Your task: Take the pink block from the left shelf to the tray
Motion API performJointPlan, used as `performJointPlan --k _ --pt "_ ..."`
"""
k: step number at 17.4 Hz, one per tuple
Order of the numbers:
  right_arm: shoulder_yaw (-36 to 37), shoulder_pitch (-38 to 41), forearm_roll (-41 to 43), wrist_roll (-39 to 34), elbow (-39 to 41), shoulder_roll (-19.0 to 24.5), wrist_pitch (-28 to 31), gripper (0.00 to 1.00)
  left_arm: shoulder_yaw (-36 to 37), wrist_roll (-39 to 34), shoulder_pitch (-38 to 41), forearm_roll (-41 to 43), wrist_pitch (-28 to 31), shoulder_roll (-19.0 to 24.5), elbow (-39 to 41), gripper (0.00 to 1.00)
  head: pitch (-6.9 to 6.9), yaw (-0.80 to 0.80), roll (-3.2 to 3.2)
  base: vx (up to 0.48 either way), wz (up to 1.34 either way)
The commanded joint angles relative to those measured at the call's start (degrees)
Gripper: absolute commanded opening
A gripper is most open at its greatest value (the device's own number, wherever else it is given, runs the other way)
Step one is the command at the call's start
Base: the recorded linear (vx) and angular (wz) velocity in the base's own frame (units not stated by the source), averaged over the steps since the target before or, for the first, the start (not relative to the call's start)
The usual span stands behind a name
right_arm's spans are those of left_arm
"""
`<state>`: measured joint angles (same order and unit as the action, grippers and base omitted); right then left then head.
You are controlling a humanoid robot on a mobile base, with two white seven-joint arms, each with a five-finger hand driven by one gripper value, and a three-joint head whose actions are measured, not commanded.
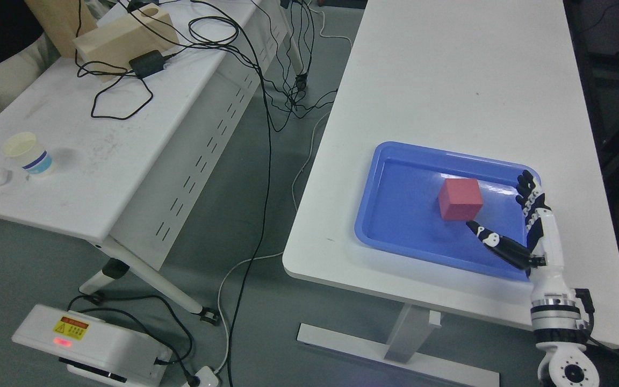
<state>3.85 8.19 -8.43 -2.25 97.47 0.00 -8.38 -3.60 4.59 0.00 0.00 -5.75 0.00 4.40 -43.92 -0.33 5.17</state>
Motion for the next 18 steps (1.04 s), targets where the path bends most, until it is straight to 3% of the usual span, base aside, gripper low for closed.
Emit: performJointPlan --k 1,18 --pt "0.8 0.1 0.3 0.0 -0.1 -1.0 0.5 1.0 0.0 0.0 0.5 0.1 0.0 1.0 0.0 1.0 0.0 0.0 0.0 -0.155 -0.12" --pt "0.9 0.1 0.3 0.0 -0.2 -1.0 0.7 1.0 0.0 0.0 0.5 0.1 0.0 1.0 0.0 1.0 0.0 0.0 0.0 -0.168 -0.05"
